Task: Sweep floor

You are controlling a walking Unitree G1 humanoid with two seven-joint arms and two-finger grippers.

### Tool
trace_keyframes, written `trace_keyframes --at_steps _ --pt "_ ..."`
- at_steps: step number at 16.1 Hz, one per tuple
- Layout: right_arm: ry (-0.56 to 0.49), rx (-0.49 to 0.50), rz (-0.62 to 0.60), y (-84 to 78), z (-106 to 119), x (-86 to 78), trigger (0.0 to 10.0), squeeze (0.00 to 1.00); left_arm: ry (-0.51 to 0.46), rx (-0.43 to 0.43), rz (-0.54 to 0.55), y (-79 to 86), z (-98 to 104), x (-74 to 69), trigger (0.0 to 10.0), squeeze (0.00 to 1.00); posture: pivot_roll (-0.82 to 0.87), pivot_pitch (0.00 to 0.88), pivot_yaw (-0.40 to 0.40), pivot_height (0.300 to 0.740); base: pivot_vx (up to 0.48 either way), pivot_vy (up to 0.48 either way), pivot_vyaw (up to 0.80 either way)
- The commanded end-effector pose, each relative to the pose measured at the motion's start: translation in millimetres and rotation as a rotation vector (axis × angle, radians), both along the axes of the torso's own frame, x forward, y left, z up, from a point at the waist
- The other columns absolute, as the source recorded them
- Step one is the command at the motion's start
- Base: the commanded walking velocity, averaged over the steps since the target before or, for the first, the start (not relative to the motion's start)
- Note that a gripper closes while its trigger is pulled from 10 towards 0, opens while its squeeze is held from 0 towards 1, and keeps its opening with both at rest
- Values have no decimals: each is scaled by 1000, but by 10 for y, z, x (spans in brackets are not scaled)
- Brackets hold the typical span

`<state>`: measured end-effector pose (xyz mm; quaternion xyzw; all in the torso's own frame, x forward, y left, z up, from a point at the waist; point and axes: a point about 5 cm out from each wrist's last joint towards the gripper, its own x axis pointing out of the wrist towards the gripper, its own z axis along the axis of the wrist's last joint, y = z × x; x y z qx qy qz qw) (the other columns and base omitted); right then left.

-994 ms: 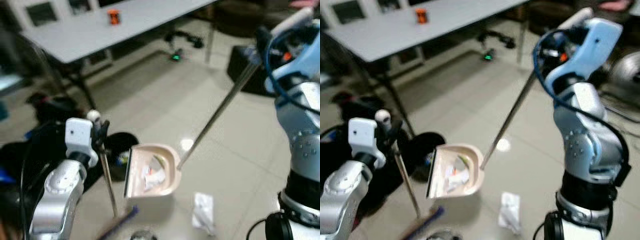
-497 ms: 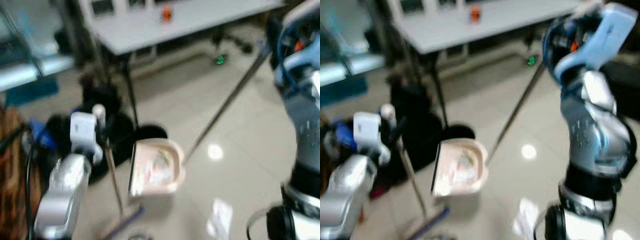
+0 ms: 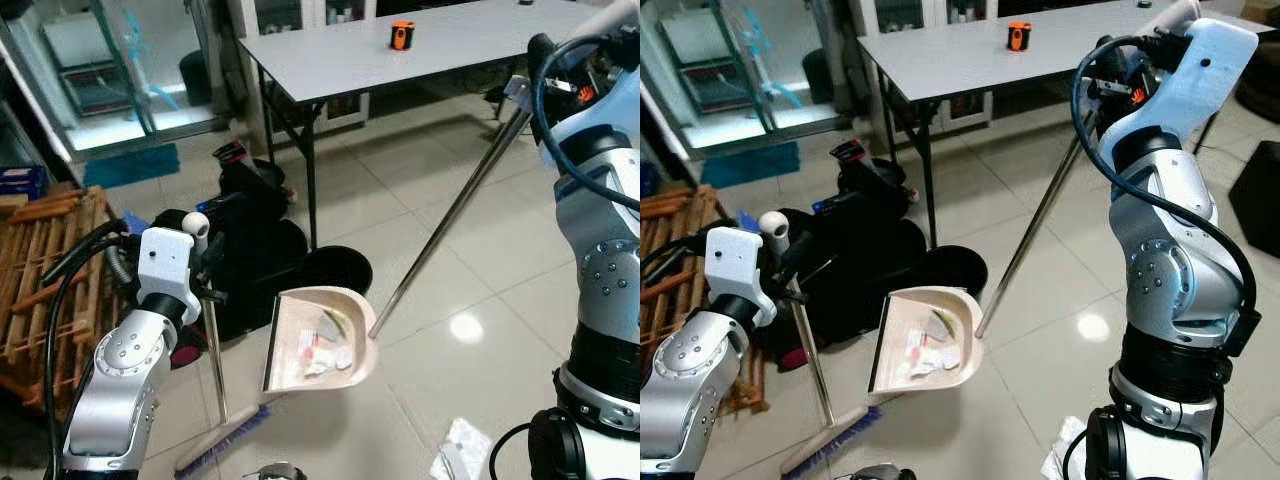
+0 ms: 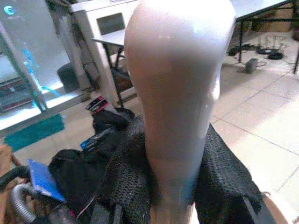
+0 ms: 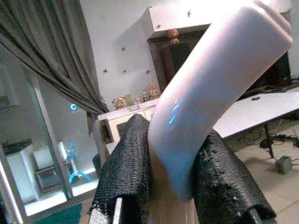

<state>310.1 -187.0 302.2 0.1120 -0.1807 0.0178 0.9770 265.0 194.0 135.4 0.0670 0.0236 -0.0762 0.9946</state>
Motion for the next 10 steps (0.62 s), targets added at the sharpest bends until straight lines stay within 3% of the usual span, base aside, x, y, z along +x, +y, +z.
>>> trace_keyframes --at_steps 1,10 --pt "-44 -5 -32 -64 73 -22 10000 0 -47 4 0 -3 100 25 10000 0 32 0 57 740 304 0 0" --pt "-48 -16 -75 -144 105 38 10000 0 -55 -13 12 -48 96 36 10000 0 40 0 39 740 359 0 0"
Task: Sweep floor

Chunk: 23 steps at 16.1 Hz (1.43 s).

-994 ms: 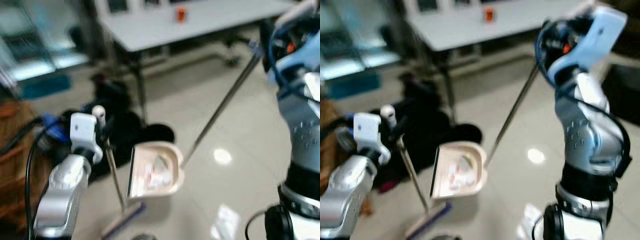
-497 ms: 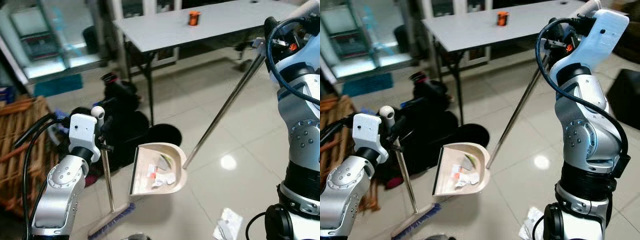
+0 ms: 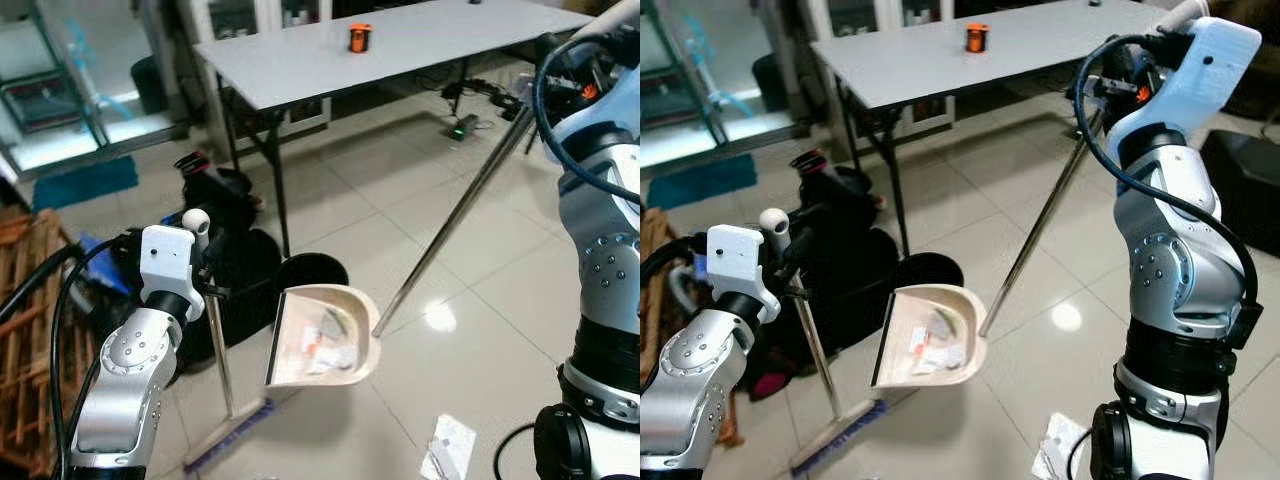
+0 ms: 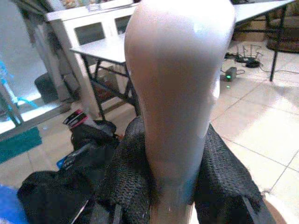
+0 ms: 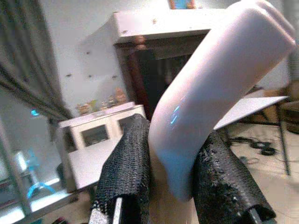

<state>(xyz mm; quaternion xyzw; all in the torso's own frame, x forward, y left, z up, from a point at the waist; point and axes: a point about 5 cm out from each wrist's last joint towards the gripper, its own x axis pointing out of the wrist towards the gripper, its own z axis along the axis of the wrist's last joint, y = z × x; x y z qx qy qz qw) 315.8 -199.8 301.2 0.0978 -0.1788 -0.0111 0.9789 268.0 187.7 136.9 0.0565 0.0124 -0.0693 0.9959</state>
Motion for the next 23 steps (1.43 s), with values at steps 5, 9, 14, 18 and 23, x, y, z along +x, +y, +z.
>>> trace_keyframes --at_steps 5,9,14,18,23 --pt "-68 19 -34 -39 124 8 10000 0 -21 19 11 51 53 -27 10000 0 40 0 37 740 407 0 228" --pt "-64 38 -49 -88 102 21 10000 0 -18 25 11 68 53 -33 10000 0 46 0 38 740 408 0 0" --pt "-64 -6 -65 -107 96 16 10000 0 -15 23 8 49 35 -43 10000 0 45 0 41 740 406 0 0" --pt "-83 -16 -91 -133 103 2 10000 0 -6 25 -16 17 20 -45 10000 0 41 0 52 740 408 0 0" --pt "-103 -1 -108 -186 131 -22 10000 0 -3 23 -24 22 22 -15 10000 0 40 0 59 740 421 0 0"
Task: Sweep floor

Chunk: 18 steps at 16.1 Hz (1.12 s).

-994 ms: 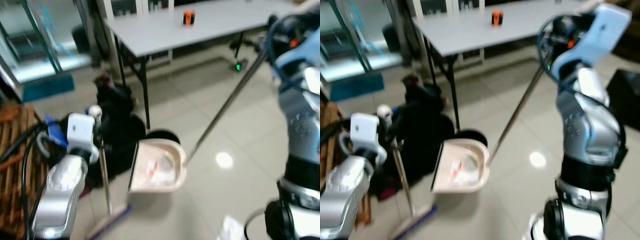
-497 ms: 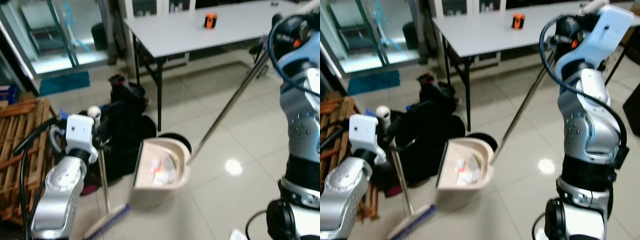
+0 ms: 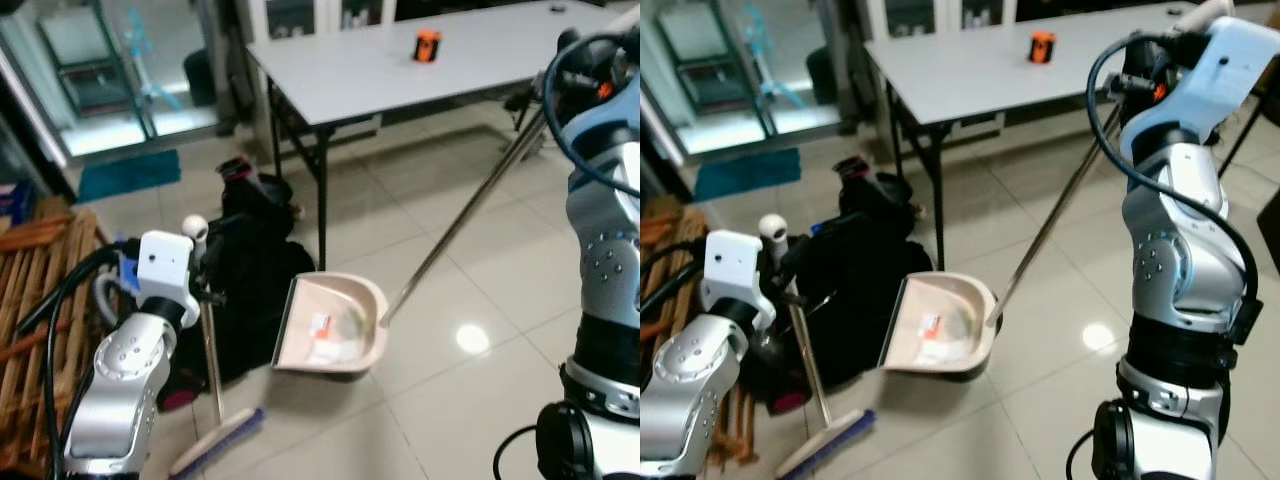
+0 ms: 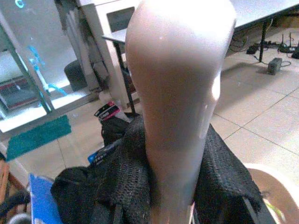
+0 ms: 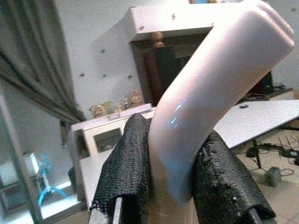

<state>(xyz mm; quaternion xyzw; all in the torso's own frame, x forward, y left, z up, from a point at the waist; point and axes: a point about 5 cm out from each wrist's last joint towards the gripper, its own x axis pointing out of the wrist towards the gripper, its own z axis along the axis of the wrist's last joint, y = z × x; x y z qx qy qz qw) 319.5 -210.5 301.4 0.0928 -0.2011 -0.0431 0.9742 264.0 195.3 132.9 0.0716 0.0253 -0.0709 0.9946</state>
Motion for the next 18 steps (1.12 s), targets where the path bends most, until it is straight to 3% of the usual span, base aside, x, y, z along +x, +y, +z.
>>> trace_keyframes --at_steps 1,14,15,18 --pt "-65 0 -42 -89 128 -60 10000 0 -25 -9 -22 -48 59 24 10000 0 42 0 59 740 420 0 0" --pt "-71 9 -50 -115 126 -46 10000 0 -18 -5 -29 -20 35 4 10000 0 45 0 58 740 419 0 0" --pt "-69 -2 -60 -138 121 -46 10000 0 -19 -35 -13 -22 30 1 10000 0 45 0 58 740 349 0 0" --pt "-110 -27 -97 -181 164 -61 10000 0 -17 0 -3 -10 21 2 10000 0 43 0 60 740 0 0 0"
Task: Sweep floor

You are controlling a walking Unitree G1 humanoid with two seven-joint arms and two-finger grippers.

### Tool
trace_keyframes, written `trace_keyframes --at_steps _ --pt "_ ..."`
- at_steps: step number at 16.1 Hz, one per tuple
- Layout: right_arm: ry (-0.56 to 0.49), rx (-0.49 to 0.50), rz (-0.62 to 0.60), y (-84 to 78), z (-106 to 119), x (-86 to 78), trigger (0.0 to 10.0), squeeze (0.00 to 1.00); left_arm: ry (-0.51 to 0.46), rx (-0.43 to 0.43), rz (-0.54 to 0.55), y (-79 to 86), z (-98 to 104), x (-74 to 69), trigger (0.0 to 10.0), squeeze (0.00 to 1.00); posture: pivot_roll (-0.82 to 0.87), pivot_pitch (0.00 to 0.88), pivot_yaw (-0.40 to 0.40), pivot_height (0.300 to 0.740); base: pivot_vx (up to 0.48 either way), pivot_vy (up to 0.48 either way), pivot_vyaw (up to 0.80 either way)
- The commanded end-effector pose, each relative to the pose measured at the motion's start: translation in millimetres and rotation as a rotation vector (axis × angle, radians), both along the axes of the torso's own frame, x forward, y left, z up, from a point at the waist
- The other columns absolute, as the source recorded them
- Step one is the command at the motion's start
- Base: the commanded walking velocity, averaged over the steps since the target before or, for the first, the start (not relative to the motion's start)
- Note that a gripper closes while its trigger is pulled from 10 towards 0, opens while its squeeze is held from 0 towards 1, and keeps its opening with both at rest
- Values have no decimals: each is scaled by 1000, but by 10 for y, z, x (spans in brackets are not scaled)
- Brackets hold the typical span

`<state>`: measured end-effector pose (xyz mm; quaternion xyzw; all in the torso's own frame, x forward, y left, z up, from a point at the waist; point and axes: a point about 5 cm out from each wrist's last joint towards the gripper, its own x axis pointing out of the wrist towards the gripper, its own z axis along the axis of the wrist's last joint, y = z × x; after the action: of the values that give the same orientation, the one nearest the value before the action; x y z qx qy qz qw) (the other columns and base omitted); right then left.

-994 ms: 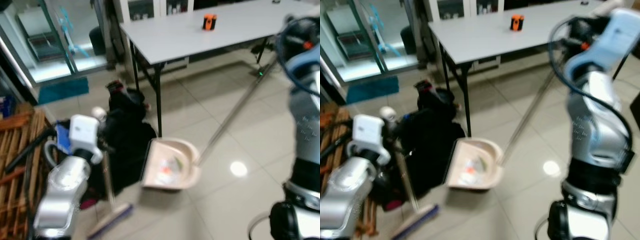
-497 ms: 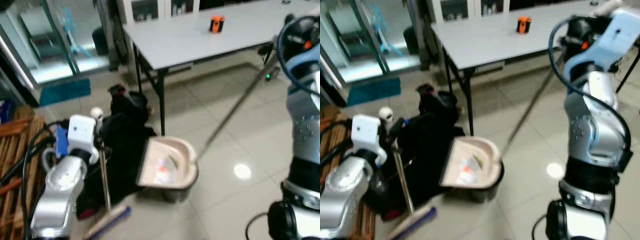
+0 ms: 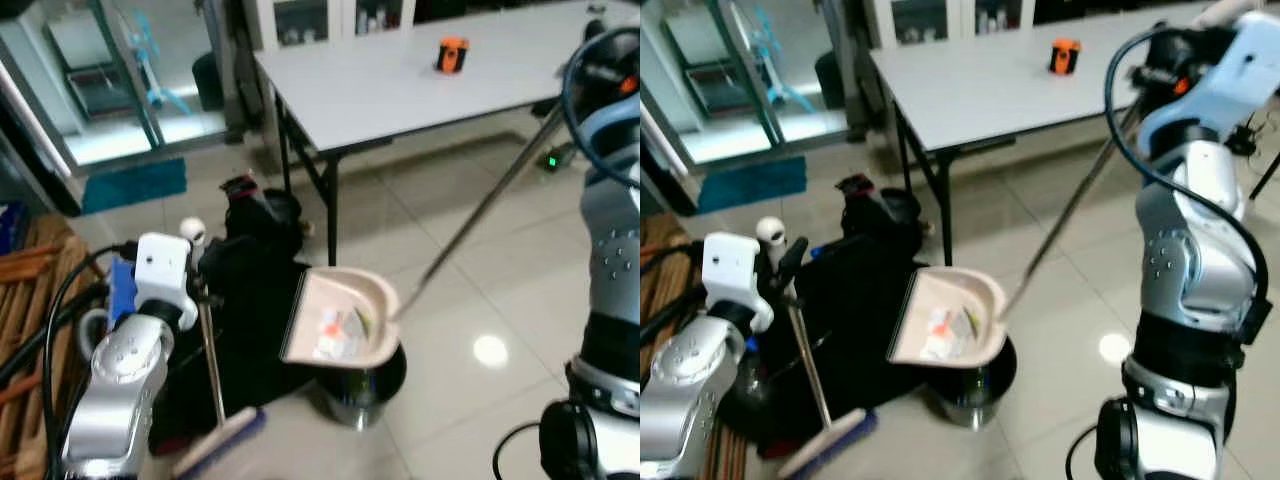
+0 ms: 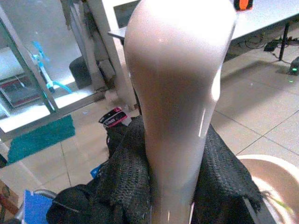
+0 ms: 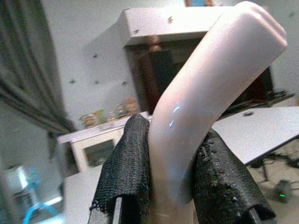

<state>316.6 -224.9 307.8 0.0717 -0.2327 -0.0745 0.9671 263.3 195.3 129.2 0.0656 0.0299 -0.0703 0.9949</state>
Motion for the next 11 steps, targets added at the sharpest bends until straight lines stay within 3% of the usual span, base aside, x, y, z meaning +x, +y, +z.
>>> trace_keyframes --at_steps 1,6,11 --pt "-65 -44 -21 -18 116 -25 10000 0 -26 11 -2 -9 58 12 10000 0 44 0 59 740 0 0 0" --pt "-92 -143 80 188 56 93 10000 0 -9 26 36 53 34 25 10000 0 65 0 39 740 0 0 0" --pt "-134 -299 201 574 -100 153 10000 0 2 29 43 56 12 14 10000 0 73 0 31 740 0 0 0"
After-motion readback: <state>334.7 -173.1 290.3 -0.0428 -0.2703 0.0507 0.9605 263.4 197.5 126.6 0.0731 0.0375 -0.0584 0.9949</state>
